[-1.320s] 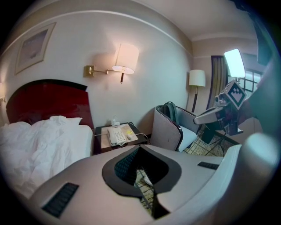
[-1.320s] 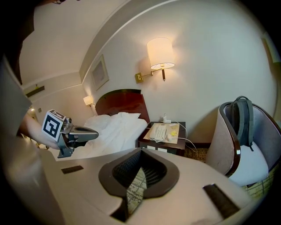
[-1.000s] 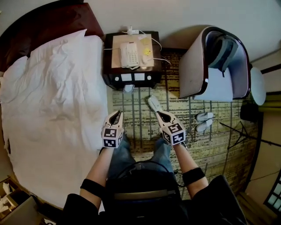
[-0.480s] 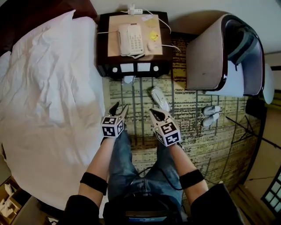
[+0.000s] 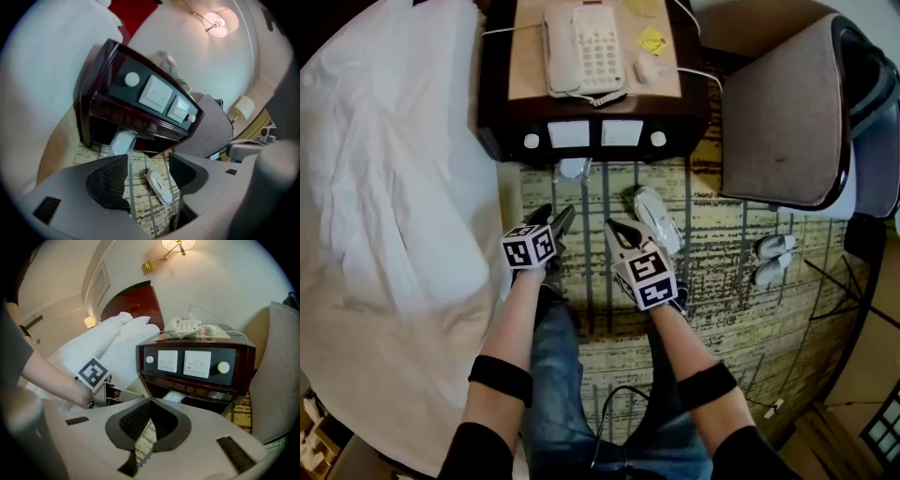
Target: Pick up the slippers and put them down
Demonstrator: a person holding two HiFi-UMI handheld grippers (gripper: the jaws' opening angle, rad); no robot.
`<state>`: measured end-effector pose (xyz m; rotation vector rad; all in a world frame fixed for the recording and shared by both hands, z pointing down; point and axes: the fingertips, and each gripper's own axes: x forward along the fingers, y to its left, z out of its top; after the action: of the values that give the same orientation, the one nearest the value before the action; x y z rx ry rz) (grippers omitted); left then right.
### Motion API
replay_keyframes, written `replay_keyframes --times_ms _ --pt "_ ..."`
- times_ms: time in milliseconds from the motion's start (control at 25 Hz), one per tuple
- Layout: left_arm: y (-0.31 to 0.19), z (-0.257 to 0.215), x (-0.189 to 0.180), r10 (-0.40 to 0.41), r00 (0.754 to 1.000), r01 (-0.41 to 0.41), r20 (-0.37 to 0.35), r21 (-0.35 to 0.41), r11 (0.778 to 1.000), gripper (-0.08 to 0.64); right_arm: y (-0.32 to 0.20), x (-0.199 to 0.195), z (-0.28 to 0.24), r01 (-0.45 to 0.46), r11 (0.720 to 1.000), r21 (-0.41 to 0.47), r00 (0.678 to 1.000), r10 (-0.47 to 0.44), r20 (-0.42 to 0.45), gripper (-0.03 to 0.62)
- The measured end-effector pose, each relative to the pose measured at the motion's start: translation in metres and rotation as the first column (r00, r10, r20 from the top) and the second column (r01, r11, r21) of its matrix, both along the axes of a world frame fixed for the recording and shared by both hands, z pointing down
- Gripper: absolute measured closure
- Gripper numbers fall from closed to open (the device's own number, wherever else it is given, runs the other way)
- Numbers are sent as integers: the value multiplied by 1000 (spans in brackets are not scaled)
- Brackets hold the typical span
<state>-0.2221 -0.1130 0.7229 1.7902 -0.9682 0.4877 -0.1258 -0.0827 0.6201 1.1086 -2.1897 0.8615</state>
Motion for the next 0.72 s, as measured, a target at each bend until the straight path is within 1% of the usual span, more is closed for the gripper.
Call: replay_keyframes --times_ms 120,240,320,400,480,600,720 --pt "-19 57 -1 -26 999 25 -43 -13 1000 273 -15 -5 55 -16 1000 9 1000 16 13 591" --pt "-38 104 1 -30 998 28 -56 -24 999 255 -29 -9 100 -20 1000 17 999 20 32 591" --pt "-47 134 -3 -43 998 41 -54 -35 999 239 -36 -12 125 -26 999 21 998 24 54 591" --pt "-56 162 -7 -57 996 54 -68 -44 998 225 -43 -15 148 -29 999 27 997 27 73 591" --pt "-64 184 -8 -70 992 65 -108 -55 996 184 -48 -19 168 -28 999 36 996 25 86 591" --pt "-77 208 -2 -78 978 66 -193 -67 996 140 -54 -21 197 -23 999 48 995 18 96 591" --pt "-88 227 6 -59 971 45 -233 -64 997 126 -56 -22 220 -29 998 49 994 23 108 591"
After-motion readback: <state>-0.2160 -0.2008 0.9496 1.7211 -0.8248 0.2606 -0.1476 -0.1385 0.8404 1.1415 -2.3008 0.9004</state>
